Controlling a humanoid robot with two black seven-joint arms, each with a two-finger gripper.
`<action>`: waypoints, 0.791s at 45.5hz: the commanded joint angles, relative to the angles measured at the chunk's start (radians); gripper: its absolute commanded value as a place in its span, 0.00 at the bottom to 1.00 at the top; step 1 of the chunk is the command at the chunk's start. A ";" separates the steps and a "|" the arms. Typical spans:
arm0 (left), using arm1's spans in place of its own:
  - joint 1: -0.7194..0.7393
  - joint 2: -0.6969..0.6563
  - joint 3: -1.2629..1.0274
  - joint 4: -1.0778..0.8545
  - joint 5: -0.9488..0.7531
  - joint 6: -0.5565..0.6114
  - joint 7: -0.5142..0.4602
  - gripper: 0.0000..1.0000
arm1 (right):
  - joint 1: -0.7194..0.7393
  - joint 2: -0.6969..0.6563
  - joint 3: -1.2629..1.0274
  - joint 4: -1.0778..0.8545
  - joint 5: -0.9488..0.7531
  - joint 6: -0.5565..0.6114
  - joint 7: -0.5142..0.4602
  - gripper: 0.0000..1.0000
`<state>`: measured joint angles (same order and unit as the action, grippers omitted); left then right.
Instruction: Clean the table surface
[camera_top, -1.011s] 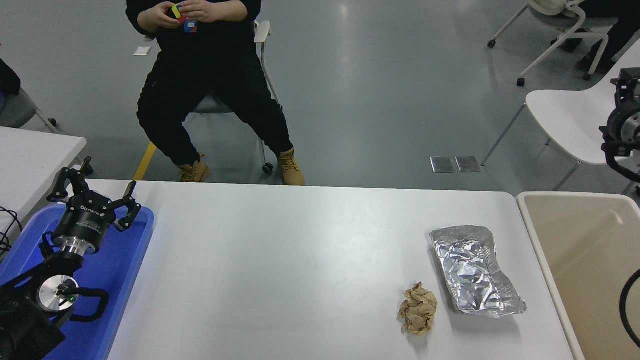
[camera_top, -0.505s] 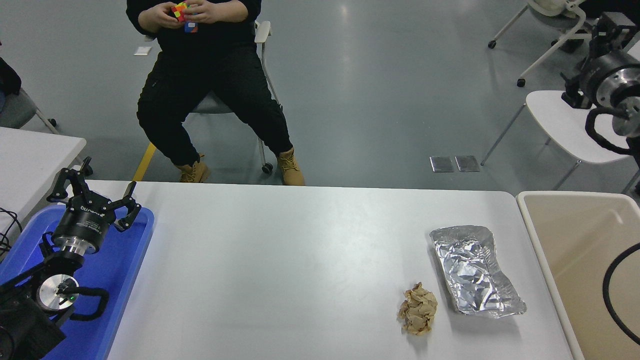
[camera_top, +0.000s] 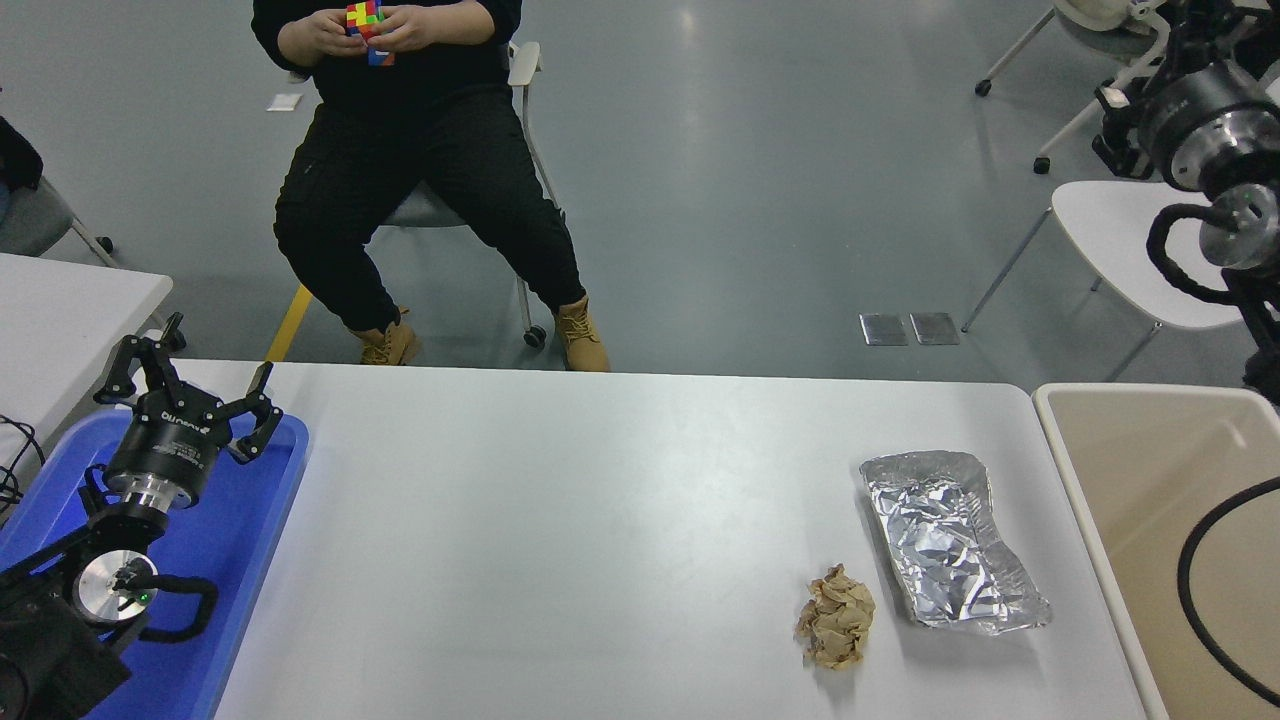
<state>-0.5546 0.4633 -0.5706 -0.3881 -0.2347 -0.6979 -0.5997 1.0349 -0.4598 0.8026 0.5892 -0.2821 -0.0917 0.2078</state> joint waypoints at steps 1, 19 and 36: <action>0.001 0.000 0.000 0.000 0.000 0.000 0.000 1.00 | -0.156 0.049 0.046 0.046 0.000 0.001 0.127 0.99; -0.001 0.000 0.000 0.000 0.000 0.000 0.000 1.00 | -0.341 0.055 0.040 0.155 0.000 0.001 0.217 0.99; 0.001 0.000 0.000 0.000 0.000 0.000 0.000 1.00 | -0.415 0.078 0.027 0.164 -0.002 0.003 0.240 0.99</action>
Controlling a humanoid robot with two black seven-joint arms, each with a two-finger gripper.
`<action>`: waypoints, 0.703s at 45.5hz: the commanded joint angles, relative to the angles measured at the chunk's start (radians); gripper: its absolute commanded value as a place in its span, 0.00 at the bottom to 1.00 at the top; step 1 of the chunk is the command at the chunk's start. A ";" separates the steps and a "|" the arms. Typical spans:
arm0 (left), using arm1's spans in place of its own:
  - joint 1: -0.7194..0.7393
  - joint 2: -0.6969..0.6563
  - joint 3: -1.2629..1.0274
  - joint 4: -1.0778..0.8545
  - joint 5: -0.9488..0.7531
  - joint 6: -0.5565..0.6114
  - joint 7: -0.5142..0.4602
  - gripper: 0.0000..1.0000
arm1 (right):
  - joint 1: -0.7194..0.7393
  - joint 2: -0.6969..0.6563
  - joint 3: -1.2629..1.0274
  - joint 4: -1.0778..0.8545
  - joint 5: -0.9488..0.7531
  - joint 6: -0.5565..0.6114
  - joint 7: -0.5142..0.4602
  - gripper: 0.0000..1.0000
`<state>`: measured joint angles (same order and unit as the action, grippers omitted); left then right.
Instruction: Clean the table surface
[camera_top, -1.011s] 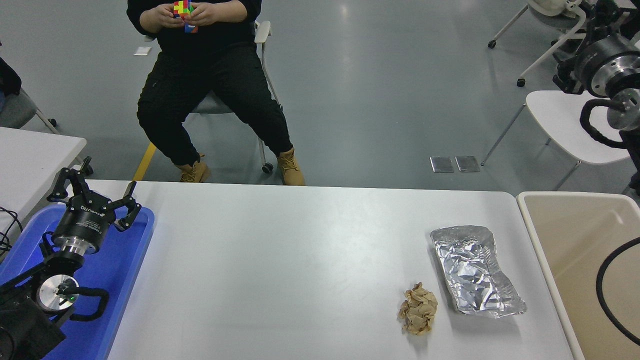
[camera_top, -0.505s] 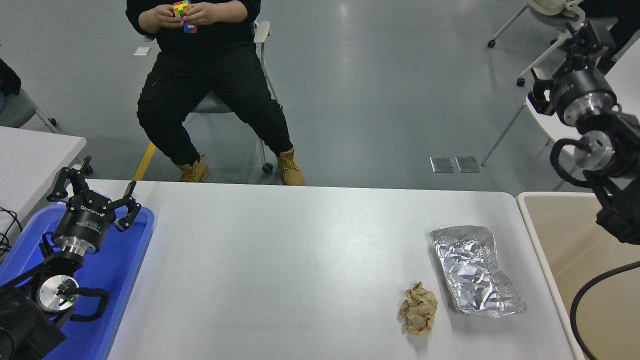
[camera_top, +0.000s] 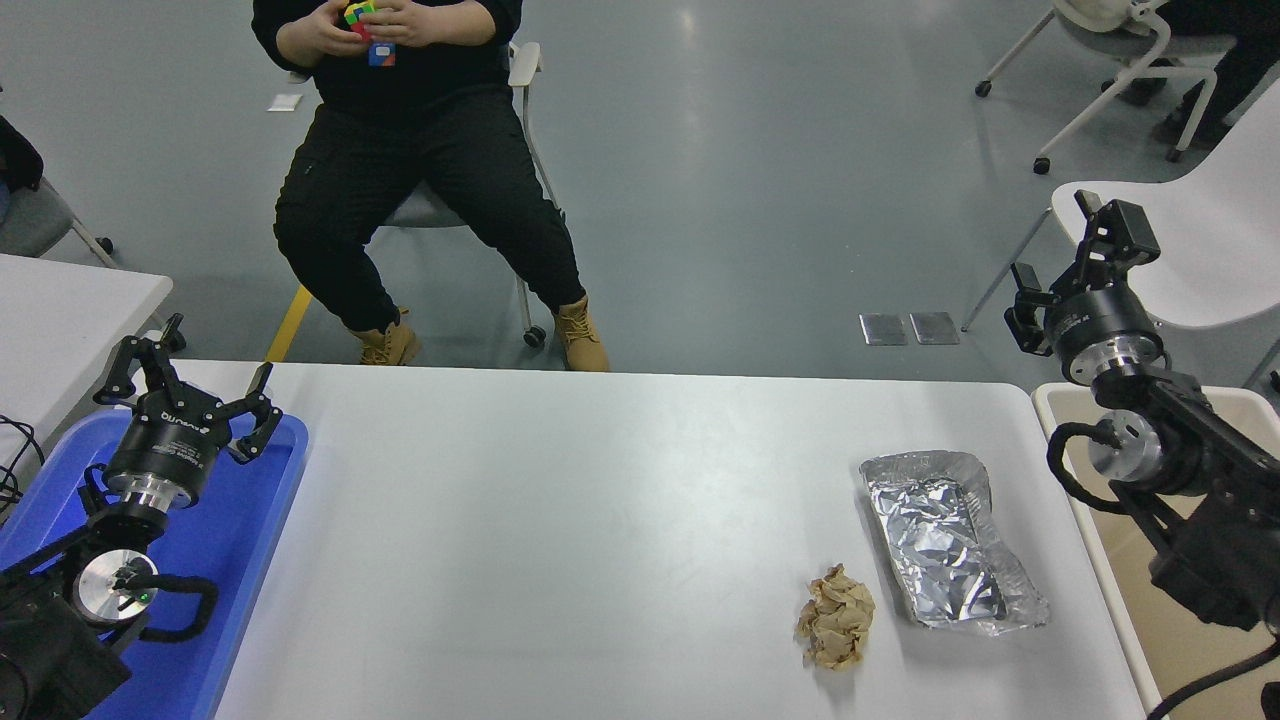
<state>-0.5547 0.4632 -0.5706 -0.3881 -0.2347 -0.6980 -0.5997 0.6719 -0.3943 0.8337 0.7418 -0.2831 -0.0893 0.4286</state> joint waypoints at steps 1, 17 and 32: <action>0.001 0.000 0.000 0.000 0.000 0.000 0.000 1.00 | -0.055 0.014 -0.005 0.011 0.001 0.000 0.019 0.99; 0.001 0.000 0.000 0.000 0.000 0.000 0.000 1.00 | -0.072 0.018 -0.008 0.011 -0.001 0.000 0.021 0.99; -0.001 0.000 0.000 0.000 0.000 0.000 0.000 1.00 | -0.029 -0.040 -0.027 0.001 -0.008 -0.001 0.019 0.99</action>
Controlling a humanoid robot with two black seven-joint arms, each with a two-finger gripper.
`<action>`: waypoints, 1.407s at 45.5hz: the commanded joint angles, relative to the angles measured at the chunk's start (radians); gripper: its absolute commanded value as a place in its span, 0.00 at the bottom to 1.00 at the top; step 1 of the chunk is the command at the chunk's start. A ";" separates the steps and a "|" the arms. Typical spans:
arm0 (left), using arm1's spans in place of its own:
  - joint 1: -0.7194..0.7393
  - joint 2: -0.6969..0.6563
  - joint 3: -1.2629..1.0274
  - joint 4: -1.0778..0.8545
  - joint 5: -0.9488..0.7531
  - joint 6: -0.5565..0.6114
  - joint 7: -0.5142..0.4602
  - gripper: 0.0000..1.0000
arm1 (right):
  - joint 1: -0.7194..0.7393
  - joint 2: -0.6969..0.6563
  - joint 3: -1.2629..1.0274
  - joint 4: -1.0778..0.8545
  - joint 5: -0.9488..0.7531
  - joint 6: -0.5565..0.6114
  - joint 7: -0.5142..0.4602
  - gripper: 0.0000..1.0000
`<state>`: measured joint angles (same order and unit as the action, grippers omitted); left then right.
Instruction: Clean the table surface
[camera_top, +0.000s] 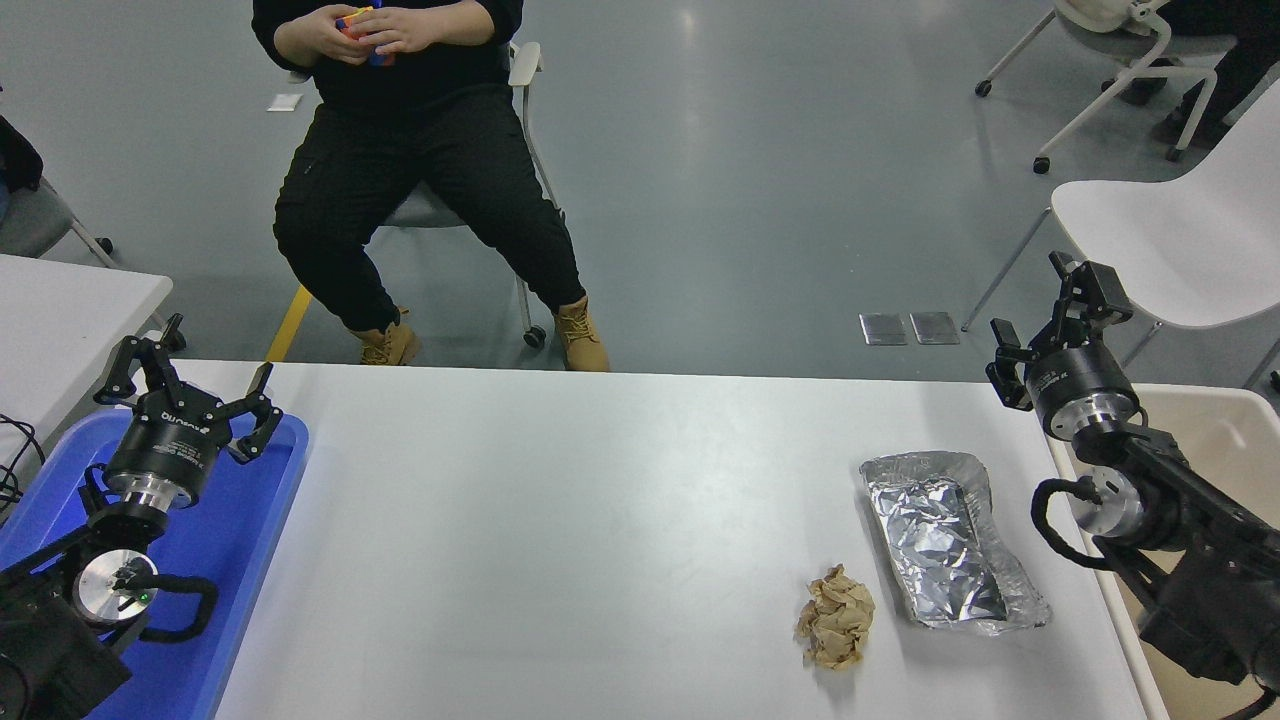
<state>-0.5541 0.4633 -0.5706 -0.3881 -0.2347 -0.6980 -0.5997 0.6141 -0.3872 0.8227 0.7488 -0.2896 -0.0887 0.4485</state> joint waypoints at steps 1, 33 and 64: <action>0.000 0.000 0.000 0.000 0.000 0.000 0.000 1.00 | 0.035 -0.062 -0.032 -0.006 -0.002 -0.002 -0.001 0.99; -0.001 0.000 0.000 0.000 0.000 0.000 0.000 1.00 | 0.614 -0.341 -1.197 -0.002 -0.105 0.078 -0.002 0.99; -0.001 0.000 0.000 0.000 0.000 0.000 0.000 1.00 | 0.756 -0.242 -1.496 0.006 -0.789 0.310 0.001 0.99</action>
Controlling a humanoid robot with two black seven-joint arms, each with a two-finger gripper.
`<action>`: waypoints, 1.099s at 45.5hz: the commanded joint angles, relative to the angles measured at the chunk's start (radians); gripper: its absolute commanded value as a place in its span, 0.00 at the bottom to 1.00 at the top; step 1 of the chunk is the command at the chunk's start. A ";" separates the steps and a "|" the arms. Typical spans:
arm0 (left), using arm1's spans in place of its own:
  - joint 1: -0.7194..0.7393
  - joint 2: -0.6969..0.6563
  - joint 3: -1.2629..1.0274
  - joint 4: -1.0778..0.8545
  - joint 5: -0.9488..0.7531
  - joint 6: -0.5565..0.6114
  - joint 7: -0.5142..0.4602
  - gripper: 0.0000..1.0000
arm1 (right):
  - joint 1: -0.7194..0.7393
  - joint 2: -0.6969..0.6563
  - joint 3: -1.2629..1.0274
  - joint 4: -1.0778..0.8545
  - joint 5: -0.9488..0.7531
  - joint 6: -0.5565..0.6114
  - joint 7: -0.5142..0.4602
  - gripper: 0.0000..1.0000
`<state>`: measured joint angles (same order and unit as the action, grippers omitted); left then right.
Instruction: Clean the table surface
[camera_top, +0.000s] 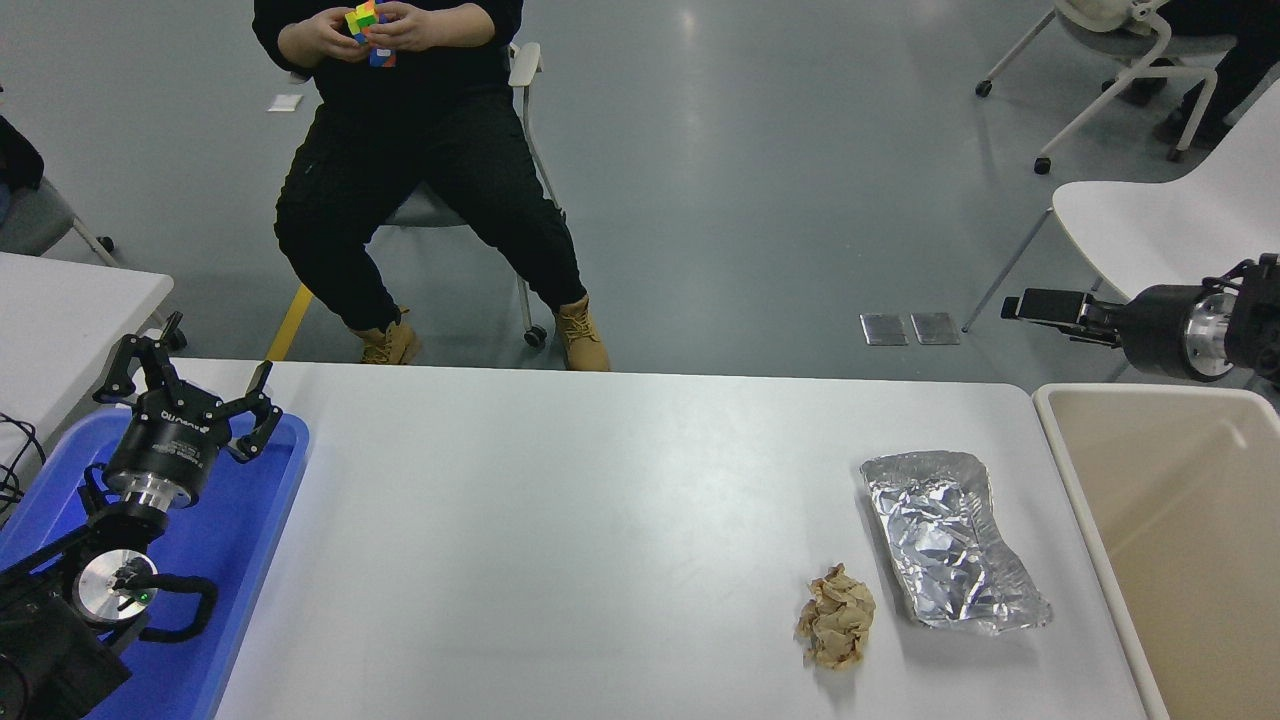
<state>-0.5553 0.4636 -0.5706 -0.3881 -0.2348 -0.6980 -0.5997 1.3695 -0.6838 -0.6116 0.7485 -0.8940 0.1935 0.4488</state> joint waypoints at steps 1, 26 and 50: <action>0.000 0.000 0.000 0.000 0.000 0.000 0.000 1.00 | -0.006 0.066 -0.069 0.006 -0.184 0.026 0.001 0.99; 0.000 0.000 0.000 0.000 0.000 0.000 0.000 1.00 | -0.242 0.178 -0.066 -0.103 -0.171 -0.063 -0.001 0.98; 0.000 0.000 0.000 0.000 0.000 0.000 0.000 1.00 | -0.349 0.185 -0.051 -0.106 -0.169 -0.117 -0.001 0.98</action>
<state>-0.5552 0.4636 -0.5706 -0.3881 -0.2346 -0.6980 -0.5991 1.0662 -0.5062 -0.6685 0.6456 -1.0626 0.1002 0.4478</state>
